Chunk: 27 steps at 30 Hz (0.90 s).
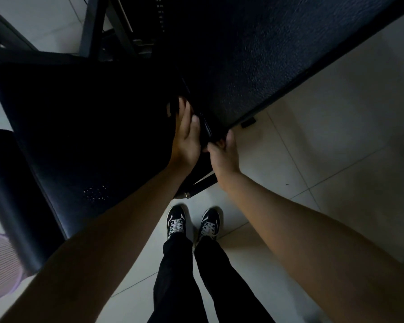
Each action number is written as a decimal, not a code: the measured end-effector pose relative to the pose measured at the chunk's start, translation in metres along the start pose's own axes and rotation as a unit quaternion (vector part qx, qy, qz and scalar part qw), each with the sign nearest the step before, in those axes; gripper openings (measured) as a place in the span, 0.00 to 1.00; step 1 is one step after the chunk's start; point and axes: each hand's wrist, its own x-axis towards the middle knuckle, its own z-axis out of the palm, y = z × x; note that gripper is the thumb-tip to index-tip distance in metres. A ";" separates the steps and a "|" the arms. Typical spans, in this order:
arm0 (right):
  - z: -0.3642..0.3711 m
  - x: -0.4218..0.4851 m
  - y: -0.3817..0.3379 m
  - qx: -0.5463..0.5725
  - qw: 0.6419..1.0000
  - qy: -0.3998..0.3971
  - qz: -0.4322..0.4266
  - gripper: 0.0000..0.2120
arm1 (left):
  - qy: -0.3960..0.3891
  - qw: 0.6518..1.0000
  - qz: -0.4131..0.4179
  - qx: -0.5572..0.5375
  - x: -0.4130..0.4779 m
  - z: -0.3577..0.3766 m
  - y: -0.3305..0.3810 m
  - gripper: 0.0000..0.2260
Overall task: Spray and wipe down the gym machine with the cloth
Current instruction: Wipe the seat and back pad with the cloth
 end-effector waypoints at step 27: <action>0.021 -0.048 0.016 -0.023 0.985 -0.096 0.143 0.12 | 0.087 0.924 -0.297 -0.225 -0.042 -0.029 -0.006 0.10</action>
